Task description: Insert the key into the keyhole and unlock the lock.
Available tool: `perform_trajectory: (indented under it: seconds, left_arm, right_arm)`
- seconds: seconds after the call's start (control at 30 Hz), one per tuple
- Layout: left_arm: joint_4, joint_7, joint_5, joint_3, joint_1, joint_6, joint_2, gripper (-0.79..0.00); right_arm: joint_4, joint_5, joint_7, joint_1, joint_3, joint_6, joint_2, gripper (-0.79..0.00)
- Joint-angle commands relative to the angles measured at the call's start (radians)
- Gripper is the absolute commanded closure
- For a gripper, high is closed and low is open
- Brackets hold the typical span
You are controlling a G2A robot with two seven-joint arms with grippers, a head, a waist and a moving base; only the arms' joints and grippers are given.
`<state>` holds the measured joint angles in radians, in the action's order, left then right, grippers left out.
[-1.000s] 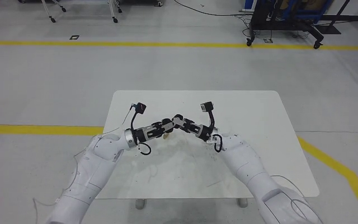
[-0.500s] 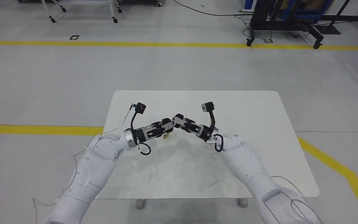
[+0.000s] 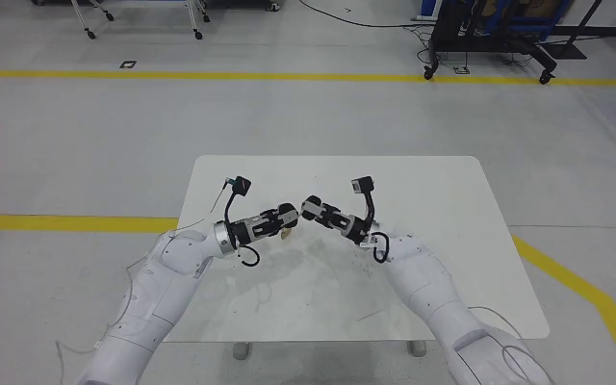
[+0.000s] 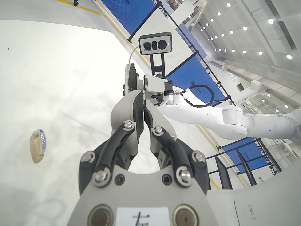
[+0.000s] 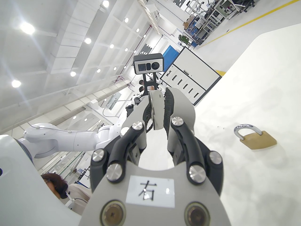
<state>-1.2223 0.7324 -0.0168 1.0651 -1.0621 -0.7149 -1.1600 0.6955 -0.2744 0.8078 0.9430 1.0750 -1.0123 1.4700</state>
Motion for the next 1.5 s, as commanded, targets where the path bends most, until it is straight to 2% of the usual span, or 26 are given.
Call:
perform_trajectory:
  seconds: [0.0, 0.33, 0.37, 0.57, 0.6, 0.7, 0.73, 0.9, 0.93, 1.4, 1.43, 1.47]
  left_arm:
    - [0.000, -0.001, 0.001, 0.000, 0.000, 0.000, 0.001, 0.000]
    - [-0.004, -0.011, 0.003, -0.001, -0.003, 0.010, 0.002, -0.015]
    - [-0.003, -0.012, -0.005, -0.001, -0.003, 0.019, 0.002, -0.785]
    - [-0.007, -0.007, 0.002, -0.003, 0.000, 0.018, 0.003, -0.785]
    - [-0.008, -0.008, 0.004, -0.004, -0.001, 0.017, 0.003, -0.736]
    - [-0.010, -0.009, 0.007, -0.005, -0.002, 0.016, 0.004, -0.357]
    - [-0.010, -0.009, 0.010, -0.005, -0.002, 0.016, 0.004, -0.332]
    - [-0.011, -0.011, 0.015, -0.007, -0.002, 0.017, 0.005, -0.022]
    - [-0.011, -0.011, 0.015, -0.007, -0.002, 0.018, 0.005, 0.000]
    - [-0.012, -0.001, 0.017, -0.011, 0.002, 0.030, 0.007, 0.000]
    - [-0.013, 0.000, 0.017, -0.011, 0.003, 0.030, 0.007, 0.000]
    - [-0.012, 0.001, 0.017, -0.011, 0.003, 0.030, 0.007, 0.000]
  right_arm:
    - [0.004, -0.007, 0.000, 0.001, -0.007, 0.000, 0.000, 0.000]
    - [0.013, -0.020, 0.000, 0.001, -0.022, 0.000, -0.008, 0.000]
    - [0.014, -0.020, 0.000, 0.001, -0.023, 0.000, -0.009, 0.000]
    - [0.017, -0.023, 0.000, 0.001, -0.028, 0.000, -0.011, 0.000]
    - [0.018, -0.023, 0.000, 0.001, -0.028, 0.000, -0.012, 0.000]
    - [0.019, -0.024, 0.000, 0.000, -0.030, 0.000, -0.012, 0.000]
    - [0.019, -0.024, 0.000, 0.000, -0.030, 0.000, -0.012, 0.000]
    - [0.019, -0.022, 0.000, -0.002, -0.033, 0.000, -0.013, 0.000]
    - [0.019, -0.022, 0.000, -0.002, -0.034, 0.000, -0.013, 0.000]
    - [0.010, -0.015, 0.000, -0.006, -0.030, 0.000, -0.013, 0.000]
    - [0.011, -0.015, 0.000, -0.005, -0.028, 0.000, -0.013, -0.246]
    - [0.014, -0.013, 0.000, -0.003, -0.024, 0.000, -0.014, -0.785]
